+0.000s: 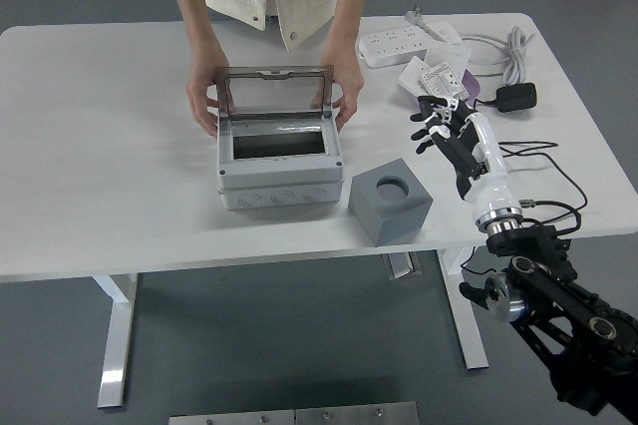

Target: Fetch the battery,place it into the box,close the lid of the box

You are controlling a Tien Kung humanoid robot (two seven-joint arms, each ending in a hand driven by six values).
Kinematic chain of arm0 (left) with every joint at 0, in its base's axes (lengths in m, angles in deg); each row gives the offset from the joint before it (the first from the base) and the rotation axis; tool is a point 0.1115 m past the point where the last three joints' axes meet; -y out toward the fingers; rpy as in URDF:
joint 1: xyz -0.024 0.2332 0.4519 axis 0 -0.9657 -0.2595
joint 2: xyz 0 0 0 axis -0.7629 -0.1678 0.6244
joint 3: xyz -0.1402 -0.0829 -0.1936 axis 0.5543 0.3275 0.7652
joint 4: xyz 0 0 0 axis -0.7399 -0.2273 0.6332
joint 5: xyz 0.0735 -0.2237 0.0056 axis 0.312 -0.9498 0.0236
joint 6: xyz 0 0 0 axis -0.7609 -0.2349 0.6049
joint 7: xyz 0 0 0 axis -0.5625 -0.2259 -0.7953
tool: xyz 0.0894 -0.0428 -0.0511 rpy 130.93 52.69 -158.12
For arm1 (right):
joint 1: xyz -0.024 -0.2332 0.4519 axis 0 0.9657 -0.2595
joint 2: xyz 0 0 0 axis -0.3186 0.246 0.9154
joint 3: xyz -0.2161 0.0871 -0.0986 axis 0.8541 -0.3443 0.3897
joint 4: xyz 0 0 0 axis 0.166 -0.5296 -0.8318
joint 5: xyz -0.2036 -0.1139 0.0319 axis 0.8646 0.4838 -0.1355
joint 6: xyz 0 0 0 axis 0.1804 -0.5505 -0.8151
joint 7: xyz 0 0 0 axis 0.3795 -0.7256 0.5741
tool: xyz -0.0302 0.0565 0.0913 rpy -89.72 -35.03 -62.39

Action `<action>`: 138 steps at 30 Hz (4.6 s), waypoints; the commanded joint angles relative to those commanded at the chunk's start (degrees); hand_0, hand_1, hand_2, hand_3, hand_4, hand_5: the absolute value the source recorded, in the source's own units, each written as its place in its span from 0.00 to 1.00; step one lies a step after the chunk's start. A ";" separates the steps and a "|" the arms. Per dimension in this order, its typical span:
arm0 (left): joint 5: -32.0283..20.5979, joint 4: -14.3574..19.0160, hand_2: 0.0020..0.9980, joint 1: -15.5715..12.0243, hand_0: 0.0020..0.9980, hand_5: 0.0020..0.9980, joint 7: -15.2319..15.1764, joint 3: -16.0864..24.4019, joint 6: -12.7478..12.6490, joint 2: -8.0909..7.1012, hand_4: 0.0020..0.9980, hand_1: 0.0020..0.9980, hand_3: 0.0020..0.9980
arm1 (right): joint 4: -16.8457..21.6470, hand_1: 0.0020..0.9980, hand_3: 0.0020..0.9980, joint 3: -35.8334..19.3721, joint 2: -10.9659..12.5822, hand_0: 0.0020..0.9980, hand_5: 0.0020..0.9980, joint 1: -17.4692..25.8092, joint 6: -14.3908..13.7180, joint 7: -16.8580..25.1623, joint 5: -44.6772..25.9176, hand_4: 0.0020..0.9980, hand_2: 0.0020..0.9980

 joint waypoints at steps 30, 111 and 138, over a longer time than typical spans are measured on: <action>0.37 0.00 0.71 0.04 0.66 0.27 0.19 0.00 0.02 -0.42 0.66 0.75 0.79 | -6.70 0.38 0.55 3.77 -0.94 0.28 0.27 -9.36 1.10 -5.87 8.51 0.67 0.48; 0.38 0.00 0.72 2.07 0.66 0.27 0.66 -1.31 0.00 -1.71 0.66 0.75 0.80 | -27.40 0.79 0.83 32.50 -10.95 0.94 0.81 -43.33 8.64 -25.22 20.31 0.92 0.81; -0.11 0.00 0.72 1.59 0.66 0.27 0.42 -0.90 -0.10 -1.61 0.66 0.75 0.80 | -9.66 0.78 0.82 31.72 -2.39 0.89 0.81 -36.62 13.13 -31.47 30.07 0.91 0.80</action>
